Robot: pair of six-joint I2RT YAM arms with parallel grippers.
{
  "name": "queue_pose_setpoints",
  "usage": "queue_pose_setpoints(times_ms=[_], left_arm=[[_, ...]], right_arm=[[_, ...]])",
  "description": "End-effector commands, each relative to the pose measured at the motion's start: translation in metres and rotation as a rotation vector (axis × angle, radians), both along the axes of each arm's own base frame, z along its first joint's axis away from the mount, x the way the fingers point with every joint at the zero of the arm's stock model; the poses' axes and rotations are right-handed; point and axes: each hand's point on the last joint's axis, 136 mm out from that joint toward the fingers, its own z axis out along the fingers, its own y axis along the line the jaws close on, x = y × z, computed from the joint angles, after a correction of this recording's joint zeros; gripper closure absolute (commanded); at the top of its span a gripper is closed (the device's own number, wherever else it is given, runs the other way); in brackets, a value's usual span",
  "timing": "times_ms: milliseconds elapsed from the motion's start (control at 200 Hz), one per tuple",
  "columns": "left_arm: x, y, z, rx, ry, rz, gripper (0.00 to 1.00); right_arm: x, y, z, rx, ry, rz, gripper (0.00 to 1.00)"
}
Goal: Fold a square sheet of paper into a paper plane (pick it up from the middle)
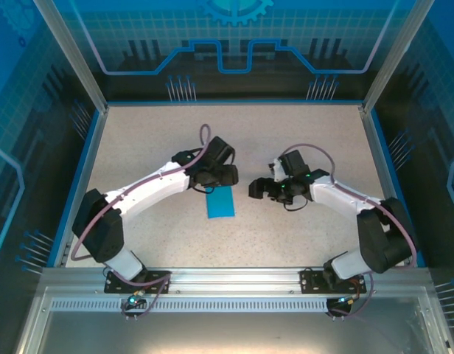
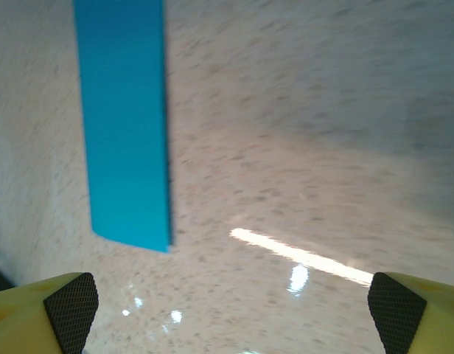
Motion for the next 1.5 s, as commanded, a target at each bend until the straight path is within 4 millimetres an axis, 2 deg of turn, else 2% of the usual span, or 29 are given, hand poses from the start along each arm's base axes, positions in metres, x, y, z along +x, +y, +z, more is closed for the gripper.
queue_pose_setpoints(times_ms=[0,40,95,225,505,710,800,985,1245,1495], left_arm=[[0.004,0.005,-0.014,-0.13,0.044,0.049,0.46],[0.006,0.009,-0.021,-0.149,0.056,0.067,0.5],[0.01,0.015,-0.031,-0.157,0.067,0.089,0.55],[0.021,0.024,-0.054,-0.174,0.099,0.137,0.67],[0.048,0.031,-0.089,-0.174,0.134,0.177,0.73],[0.055,0.048,-0.111,-0.15,0.157,0.231,0.68],[0.056,0.049,-0.115,-0.152,0.163,0.235,0.63],[0.052,0.051,-0.124,-0.145,0.187,0.247,0.61],[0.049,0.054,-0.129,-0.149,0.207,0.264,0.54],[0.049,0.054,-0.131,-0.157,0.214,0.263,0.52]], right_arm=[[-0.008,0.036,0.002,0.069,0.021,0.086,0.01],[-0.005,0.047,0.006,0.079,0.018,0.1,0.01],[-0.009,0.057,0.0,0.079,0.039,0.112,0.03],[-0.015,0.071,-0.009,0.074,0.086,0.124,0.07],[-0.02,0.086,-0.024,0.073,0.157,0.128,0.14],[-0.021,0.093,-0.03,0.08,0.19,0.13,0.16],[-0.023,0.096,-0.032,0.082,0.207,0.135,0.18],[-0.028,0.103,-0.037,0.072,0.243,0.147,0.2],[-0.039,0.102,-0.049,0.019,0.303,0.157,0.2],[-0.043,0.114,-0.043,0.061,0.304,0.182,0.23]])
